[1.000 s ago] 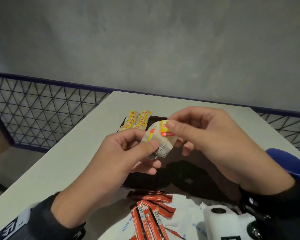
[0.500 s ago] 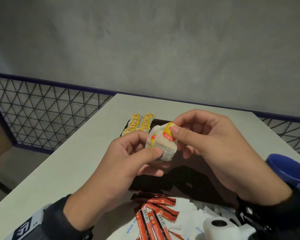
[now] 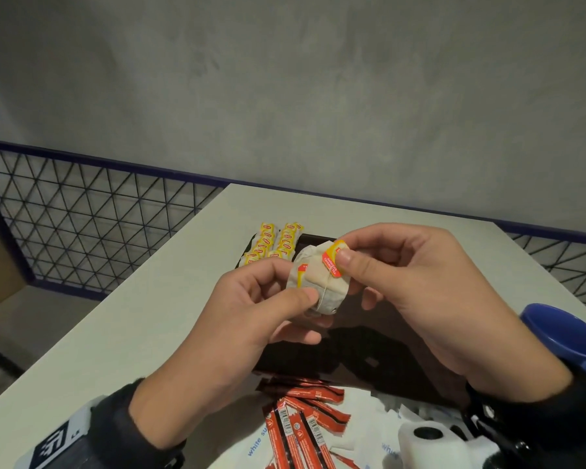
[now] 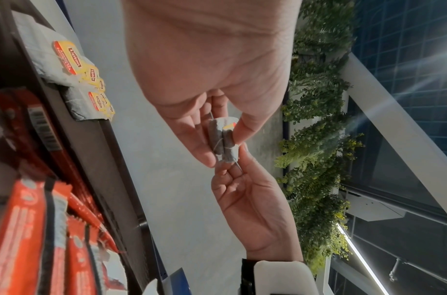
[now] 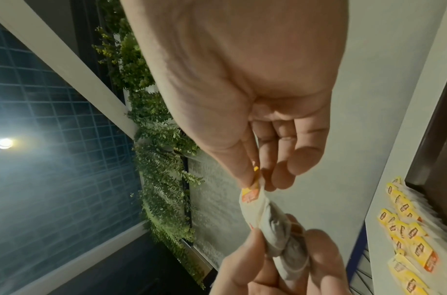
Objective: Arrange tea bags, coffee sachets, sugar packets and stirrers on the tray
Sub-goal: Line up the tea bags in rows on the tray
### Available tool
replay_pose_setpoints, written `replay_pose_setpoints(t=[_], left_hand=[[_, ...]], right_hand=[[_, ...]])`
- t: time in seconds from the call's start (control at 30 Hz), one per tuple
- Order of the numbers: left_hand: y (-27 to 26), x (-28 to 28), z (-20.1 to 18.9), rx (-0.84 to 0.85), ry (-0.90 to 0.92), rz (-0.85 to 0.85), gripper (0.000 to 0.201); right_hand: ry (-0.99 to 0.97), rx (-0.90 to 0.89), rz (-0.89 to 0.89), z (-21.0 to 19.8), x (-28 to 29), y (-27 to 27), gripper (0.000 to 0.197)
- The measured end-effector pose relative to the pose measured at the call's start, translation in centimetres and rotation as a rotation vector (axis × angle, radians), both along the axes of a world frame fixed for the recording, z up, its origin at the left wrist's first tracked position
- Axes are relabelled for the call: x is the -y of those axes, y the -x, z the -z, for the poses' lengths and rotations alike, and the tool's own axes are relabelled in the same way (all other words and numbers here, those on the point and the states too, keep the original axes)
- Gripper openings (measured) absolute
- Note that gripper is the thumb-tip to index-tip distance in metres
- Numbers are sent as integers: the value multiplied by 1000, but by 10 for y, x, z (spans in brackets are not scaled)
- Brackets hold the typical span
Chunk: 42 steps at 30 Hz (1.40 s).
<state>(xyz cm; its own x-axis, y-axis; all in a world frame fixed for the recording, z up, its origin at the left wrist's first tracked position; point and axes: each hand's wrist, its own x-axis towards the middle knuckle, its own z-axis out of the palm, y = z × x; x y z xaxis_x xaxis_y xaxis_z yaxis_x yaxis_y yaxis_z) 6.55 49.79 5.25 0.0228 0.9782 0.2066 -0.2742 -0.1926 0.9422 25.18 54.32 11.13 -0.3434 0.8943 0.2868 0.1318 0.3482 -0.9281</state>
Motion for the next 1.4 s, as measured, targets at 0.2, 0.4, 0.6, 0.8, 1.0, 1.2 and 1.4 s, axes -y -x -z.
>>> replay_pose_setpoints(t=[0.2, 0.4, 0.6, 0.8, 1.0, 1.2, 1.4], left_hand=[[-1, 0, -4, 16, 31, -12, 10], [0, -2, -5, 4, 72, -101, 18], [1, -1, -6, -10, 64, -131, 19], [-1, -1, -5, -31, 38, -133, 20], [-3, -1, -2, -54, -17, -103, 20], [-3, 0, -1, -65, -42, -64, 22], [-2, 3, -6, -106, -111, -73, 19]], right_hand=[[-37, 20, 18, -2, -2, -4, 3], [-61, -44, -59, -9, 1, -9, 17], [-99, 69, -60, -22, 4, -21, 11], [-114, 185, 35, -19, 4, -15, 14], [-45, 207, -25, -13, 10, -2, 31], [7, 154, -59, -9, 9, 2, 9], [-50, 205, -40, -10, 10, 1, 9]])
